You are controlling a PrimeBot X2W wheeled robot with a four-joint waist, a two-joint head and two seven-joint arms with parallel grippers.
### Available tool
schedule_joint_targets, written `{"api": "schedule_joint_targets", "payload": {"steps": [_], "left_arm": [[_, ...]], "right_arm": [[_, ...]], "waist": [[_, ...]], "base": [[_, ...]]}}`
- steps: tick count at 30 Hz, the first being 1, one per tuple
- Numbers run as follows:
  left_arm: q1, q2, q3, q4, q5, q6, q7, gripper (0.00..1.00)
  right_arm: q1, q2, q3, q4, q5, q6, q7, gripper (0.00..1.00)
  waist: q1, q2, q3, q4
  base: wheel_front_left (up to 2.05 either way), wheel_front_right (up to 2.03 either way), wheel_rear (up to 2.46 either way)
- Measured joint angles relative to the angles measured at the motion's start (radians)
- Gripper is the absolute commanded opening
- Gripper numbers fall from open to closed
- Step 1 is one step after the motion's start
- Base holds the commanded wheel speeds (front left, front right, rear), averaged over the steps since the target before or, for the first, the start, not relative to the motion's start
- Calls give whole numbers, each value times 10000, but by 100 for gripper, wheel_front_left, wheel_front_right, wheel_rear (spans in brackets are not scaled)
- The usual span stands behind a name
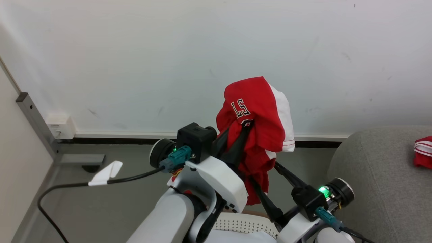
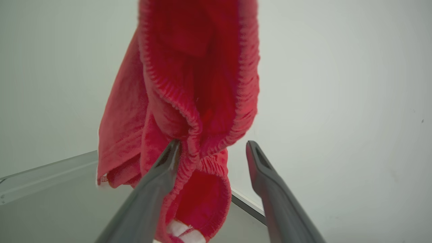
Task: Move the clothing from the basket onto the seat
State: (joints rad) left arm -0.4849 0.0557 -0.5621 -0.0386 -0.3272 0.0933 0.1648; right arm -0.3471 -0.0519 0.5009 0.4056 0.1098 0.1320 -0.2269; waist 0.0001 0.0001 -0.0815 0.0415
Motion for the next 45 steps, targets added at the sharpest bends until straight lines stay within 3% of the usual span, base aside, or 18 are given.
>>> {"api": "schedule_joint_targets", "payload": {"steps": [7,8,9,10,14,22,23,24,25,45], "left_arm": [[-41,-17,-169,123,-121,59,-69,0],[-41,-19,-190,144,-128,65,-71,0],[-41,-19,-203,165,-148,90,-75,0],[-41,-19,-213,186,-157,92,-77,0],[-41,-13,-201,251,-165,136,-127,0],[-27,104,-161,387,-174,226,-184,3],[-27,117,-148,410,-174,259,-219,33],[-26,134,-161,439,-174,280,-219,80],[-18,169,-167,483,-174,284,-217,100],[117,489,-278,660,-165,393,-123,100]], "right_arm": [[-988,23,1271,1200,1532,0,-226,100],[-1098,27,1381,1344,1649,-2,-267,65],[-1220,21,1461,1480,1795,-2,-293,8],[-1314,19,1551,1588,1977,-2,-297,0],[-1536,21,1787,1756,2638,-2,-318,0],[-1672,23,1651,1726,2905,-2,-353,0],[-1671,21,1609,1695,2941,-2,-353,0],[-1669,21,1578,1662,2968,-2,-353,0],[-1665,21,1553,1634,2968,-2,-353,0],[-1520,25,759,1394,2640,-2,-353,0]], "waist": [[0,0,1,77],[0,0,6,78],[0,0,12,79],[0,0,14,86],[0,0,36,69],[0,0,109,-134],[0,0,118,-163],[0,0,127,-193],[0,0,133,-222],[0,0,267,-829]], "base": [[0,0,0],[0,0,0],[0,0,0],[0,0,0],[0,0,0],[0,0,0],[0,0,0],[0,0,0],[0,0,0],[0,0,0]]}}
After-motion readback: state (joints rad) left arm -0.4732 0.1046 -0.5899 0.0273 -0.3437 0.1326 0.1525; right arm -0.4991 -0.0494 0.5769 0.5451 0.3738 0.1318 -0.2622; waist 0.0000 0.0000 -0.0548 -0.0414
